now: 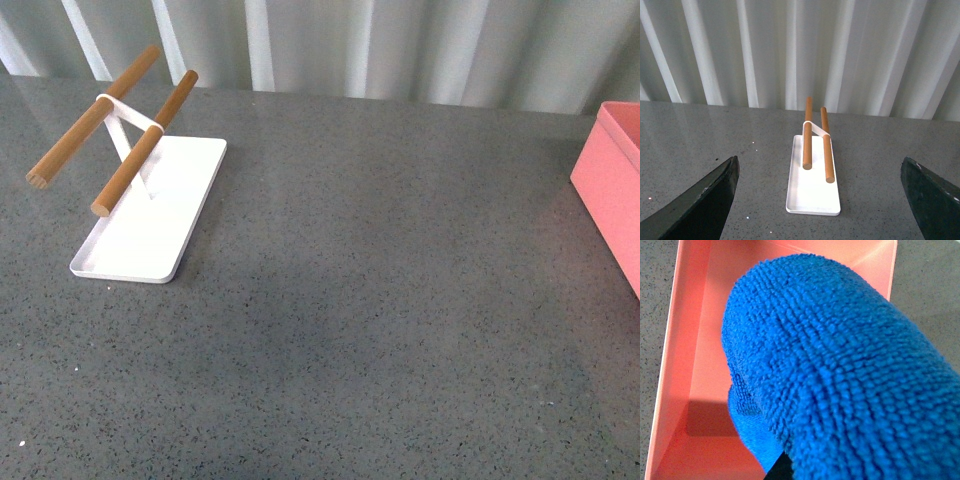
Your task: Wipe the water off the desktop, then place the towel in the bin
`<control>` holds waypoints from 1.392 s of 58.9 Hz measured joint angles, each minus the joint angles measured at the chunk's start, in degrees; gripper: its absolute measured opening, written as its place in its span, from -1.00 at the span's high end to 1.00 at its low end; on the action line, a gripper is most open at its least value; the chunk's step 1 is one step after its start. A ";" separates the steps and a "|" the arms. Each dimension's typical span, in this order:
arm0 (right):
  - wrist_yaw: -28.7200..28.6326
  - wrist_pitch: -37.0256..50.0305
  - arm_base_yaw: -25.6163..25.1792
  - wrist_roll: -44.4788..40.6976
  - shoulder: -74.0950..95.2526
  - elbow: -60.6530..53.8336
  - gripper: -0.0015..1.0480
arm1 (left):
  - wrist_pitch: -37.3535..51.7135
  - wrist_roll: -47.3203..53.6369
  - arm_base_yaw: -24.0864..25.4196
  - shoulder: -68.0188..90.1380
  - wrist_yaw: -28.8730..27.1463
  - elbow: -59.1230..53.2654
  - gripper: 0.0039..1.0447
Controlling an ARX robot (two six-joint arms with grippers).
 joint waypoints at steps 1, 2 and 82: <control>-0.11 0.22 0.00 0.00 0.42 0.00 0.92 | 0.00 0.00 0.00 0.00 0.02 0.00 -0.88; -0.09 0.42 0.00 -0.02 0.66 0.00 0.92 | 0.00 0.00 0.00 0.00 0.00 0.00 -0.88; 0.37 -1.42 0.92 7.04 9.84 10.10 -0.86 | 0.00 0.00 0.00 0.00 0.00 0.00 -0.88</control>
